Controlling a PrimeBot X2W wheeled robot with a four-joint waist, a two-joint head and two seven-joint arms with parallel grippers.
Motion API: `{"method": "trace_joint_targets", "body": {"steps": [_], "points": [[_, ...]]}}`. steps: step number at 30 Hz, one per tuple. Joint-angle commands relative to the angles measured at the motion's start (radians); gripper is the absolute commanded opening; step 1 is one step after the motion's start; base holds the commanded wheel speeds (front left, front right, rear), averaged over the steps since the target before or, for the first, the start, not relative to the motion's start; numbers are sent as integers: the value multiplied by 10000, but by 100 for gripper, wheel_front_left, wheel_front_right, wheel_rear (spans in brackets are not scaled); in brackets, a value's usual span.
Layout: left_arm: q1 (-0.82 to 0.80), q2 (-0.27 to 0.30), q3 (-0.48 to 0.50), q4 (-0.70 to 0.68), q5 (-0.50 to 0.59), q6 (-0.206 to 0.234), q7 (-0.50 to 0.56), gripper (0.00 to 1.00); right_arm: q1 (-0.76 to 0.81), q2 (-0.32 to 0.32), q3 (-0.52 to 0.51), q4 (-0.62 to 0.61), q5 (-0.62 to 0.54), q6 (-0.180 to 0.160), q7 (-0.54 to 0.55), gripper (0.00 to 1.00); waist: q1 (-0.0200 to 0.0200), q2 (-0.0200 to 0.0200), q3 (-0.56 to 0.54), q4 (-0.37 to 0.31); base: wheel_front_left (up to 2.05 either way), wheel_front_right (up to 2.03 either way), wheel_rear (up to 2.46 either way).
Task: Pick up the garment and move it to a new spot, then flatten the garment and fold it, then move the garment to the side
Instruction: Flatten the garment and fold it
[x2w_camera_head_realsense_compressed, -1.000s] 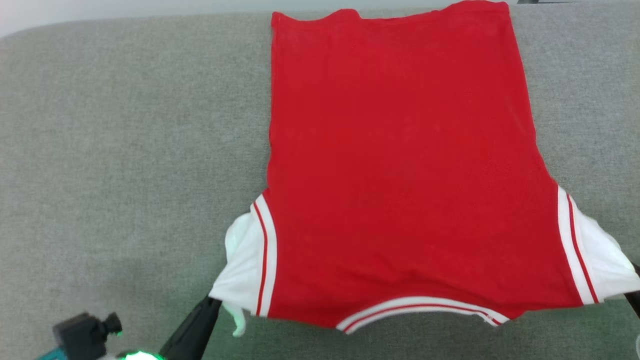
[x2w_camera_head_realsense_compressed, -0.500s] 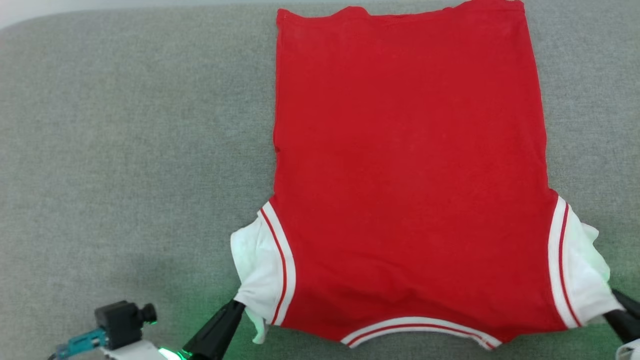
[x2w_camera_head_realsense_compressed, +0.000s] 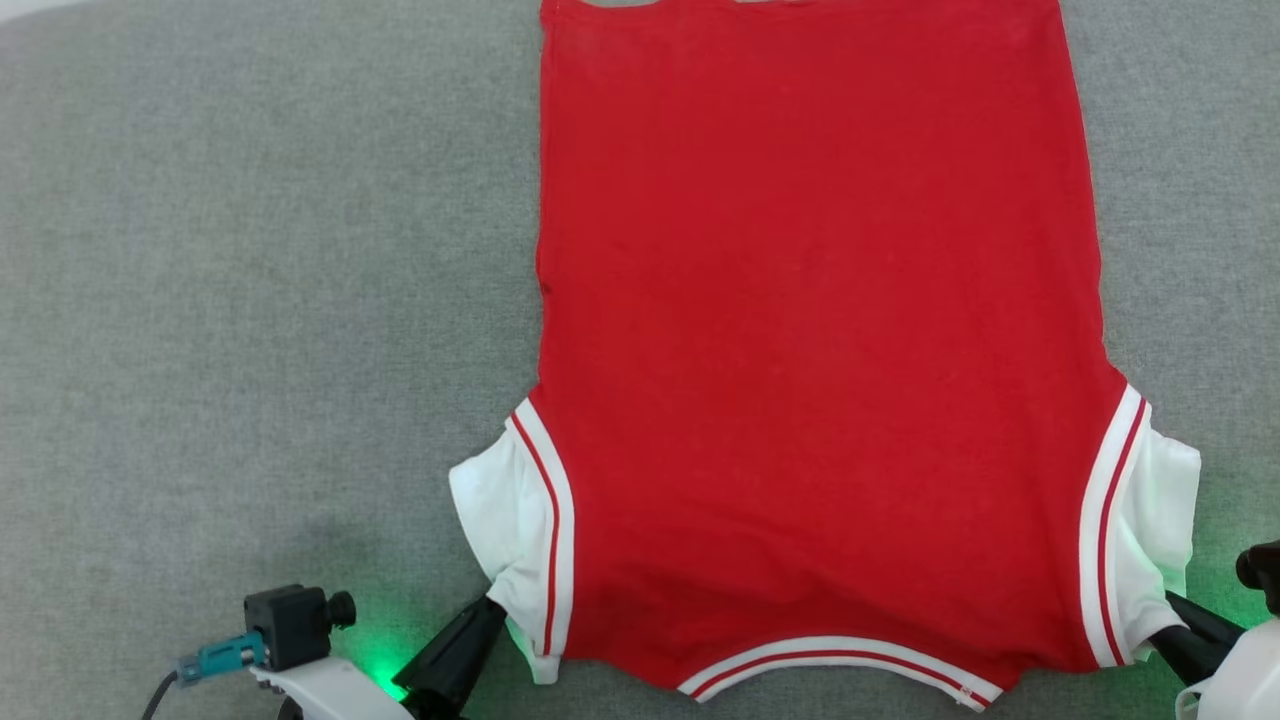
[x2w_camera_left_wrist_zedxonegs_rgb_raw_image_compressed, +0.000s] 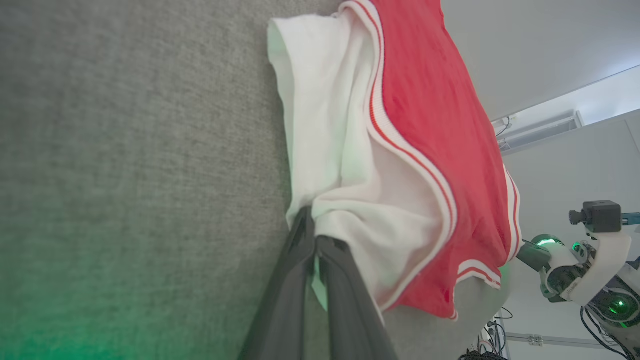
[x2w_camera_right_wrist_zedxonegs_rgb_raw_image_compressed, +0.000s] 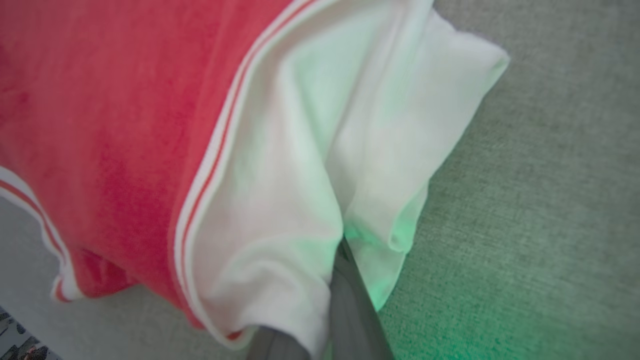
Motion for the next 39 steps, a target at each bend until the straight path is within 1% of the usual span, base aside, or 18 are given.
{"method": "trace_joint_targets", "body": {"steps": [1, 2, 3, 4, 5, 6, 9, 14, 15, 16, 19, 20, 24, 26, 29, 33, 35, 39], "points": [[-227, -251, -111, 458, 6, -41, 45, 0, -152, 216, 477, 549, 81, -31, 3, 0, 0, 0, 62, -7, 0, 0, 0], [-254, -271, -107, 488, -5, -52, 28, 0, -230, 201, 548, 658, 107, -31, -86, 0, 0, 0, 78, -20, 0, 0, 0], [-263, -280, -105, 521, -5, -75, 12, 0, -369, 211, 580, 761, 78, -34, -246, 17, 0, 0, 88, -48, 0, 0, 0], [-274, -282, -106, 541, 5, -96, -20, 0, -493, 232, 592, 850, 44, -54, -395, 42, 0, 0, 96, -73, 0, 0, 0], [-282, -285, -104, 548, 14, -96, -42, 0, -591, 247, 590, 933, 32, -56, -547, 85, 0, 0, 97, -98, 0, 0, 0], [-281, -283, -89, 545, 30, -109, -77, 0, -690, 246, 569, 986, 1, -57, -676, 100, 0, 0, 92, -126, 0, 0, 0], [-214, -244, -39, 428, 82, -117, -233, 0, -739, 240, 161, 854, 340, -85, -991, 100, 0, 0, 90, -220, 0, 0, 0], [-127, -223, -72, 17, 255, -37, -384, 0, -158, -240, -953, -757, 1035, -19, -733, 100, 0, 0, 82, -223, 0, 0, 0], [-127, -223, -72, 17, 255, -37, -384, 0, -158, -240, -953, -757, 1035, -19, -733, 100, 0, 0, 82, -223, 0, 0, 0], [-143, -261, -135, -175, 352, -23, -407, 0, 80, -471, -1694, -1447, 1365, -19, -385, 100, 0, 0, 81, -128, 0, 0, 0], [-238, -321, -250, -478, 527, 29, -379, 0, 61, -616, -2850, -2343, 1996, -19, 359, 100, 0, 0, 157, 63, 0, 0, 0], [-238, -321, -250, -478, 527, 29, -379, 0, 61, -616, -2850, -2343, 1996, -19, 359, 100, 0, 0, 157, 63, 0, 0, 0], [-568, -403, -362, -756, 761, 30, -287, 0, -1050, -950, -3892, -2685, 1994, -19, 1519, 100, 0, 0, 457, 437, 0, 0, 0], [-790, -471, -485, -879, 882, 11, -171, 0, -2062, -885, -4060, -2275, 2022, -21, 2240, 100, 0, 0, 677, 705, 0, 0, 0], [-1095, -583, -676, -947, 1061, -49, 11, 0, -3854, -1106, -3867, -1544, 1744, -19, 3248, 100, 0, 0, 956, 1164, 0, 0, 0], [-1477, -746, -922, -1031, 1274, -129, 173, 0, -6469, -1148, -3418, -208, 1152, -19, 4246, 100, 0, 0, 1407, 1779, 0, 0, 0], [-1671, -865, -1040, -1060, 1352, -165, 206, 0, -7728, -1217, -2797, 511, 670, -19, 4734, 100, 0, 0, 1662, 2057, 0, 0, 0], [-2006, -1108, -1328, -996, 1463, -227, 273, 0, -9779, -893, -1611, 2065, 58, -19, 5874, 100, 0, 0, 2080, 2531, 0, 0, 0]]}}
